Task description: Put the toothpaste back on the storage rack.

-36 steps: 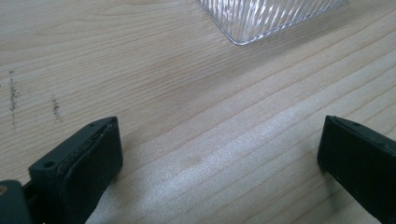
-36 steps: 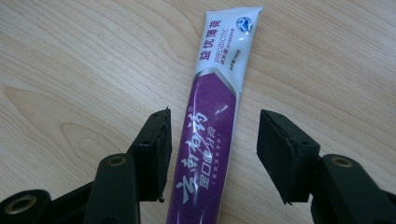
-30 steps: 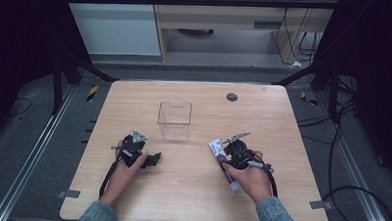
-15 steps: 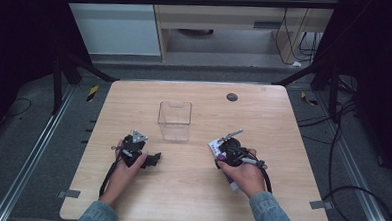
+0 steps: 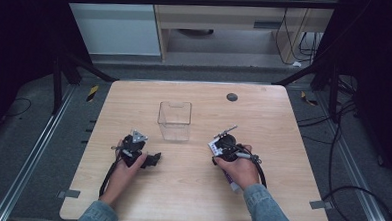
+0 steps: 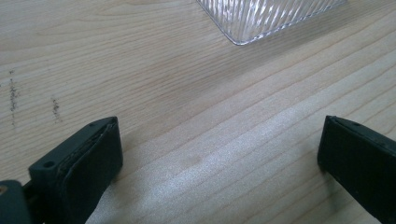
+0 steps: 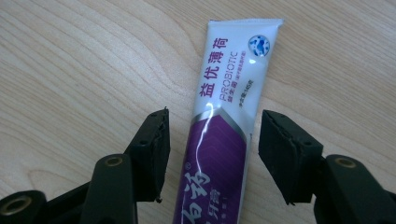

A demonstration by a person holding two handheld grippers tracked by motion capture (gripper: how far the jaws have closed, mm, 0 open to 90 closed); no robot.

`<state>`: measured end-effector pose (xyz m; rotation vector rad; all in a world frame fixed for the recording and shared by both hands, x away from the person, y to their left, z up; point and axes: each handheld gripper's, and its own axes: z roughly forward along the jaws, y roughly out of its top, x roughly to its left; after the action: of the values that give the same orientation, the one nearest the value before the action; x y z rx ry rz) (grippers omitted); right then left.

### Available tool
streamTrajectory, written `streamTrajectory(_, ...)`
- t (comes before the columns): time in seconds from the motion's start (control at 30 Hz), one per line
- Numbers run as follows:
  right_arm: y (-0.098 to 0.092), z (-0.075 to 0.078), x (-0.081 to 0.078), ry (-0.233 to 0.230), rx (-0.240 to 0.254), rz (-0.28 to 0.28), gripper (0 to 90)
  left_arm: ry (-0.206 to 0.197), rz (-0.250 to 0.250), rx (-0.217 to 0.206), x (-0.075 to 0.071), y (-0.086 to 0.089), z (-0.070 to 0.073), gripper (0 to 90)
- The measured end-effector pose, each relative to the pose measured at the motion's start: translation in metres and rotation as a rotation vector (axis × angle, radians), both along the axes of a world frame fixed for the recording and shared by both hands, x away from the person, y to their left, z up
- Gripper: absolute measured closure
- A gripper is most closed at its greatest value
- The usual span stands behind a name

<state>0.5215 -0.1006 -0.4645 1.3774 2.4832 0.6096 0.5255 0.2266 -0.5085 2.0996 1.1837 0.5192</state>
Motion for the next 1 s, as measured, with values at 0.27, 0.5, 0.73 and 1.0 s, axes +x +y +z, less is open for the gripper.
streamTrajectory(0.27,0.002,-0.004,0.006,0.008,-0.013,-0.001,43.6,0.0,0.0,0.0,0.0,0.0,0.0,0.0)
streamTrajectory(0.5,0.003,-0.006,0.01,0.012,-0.019,-0.005,44.1,0.0,0.0,0.0,0.0,0.0,0.0,0.0)
streamTrajectory(0.73,0.005,-0.006,0.011,0.017,-0.023,-0.004,45.1,0.0,0.0,0.0,0.0,0.0,0.0,0.0)
streamTrajectory(1.0,0.006,-0.01,0.012,0.023,-0.037,-0.008,48.7,0.0,0.0,0.0,0.0,0.0,0.0,0.0)
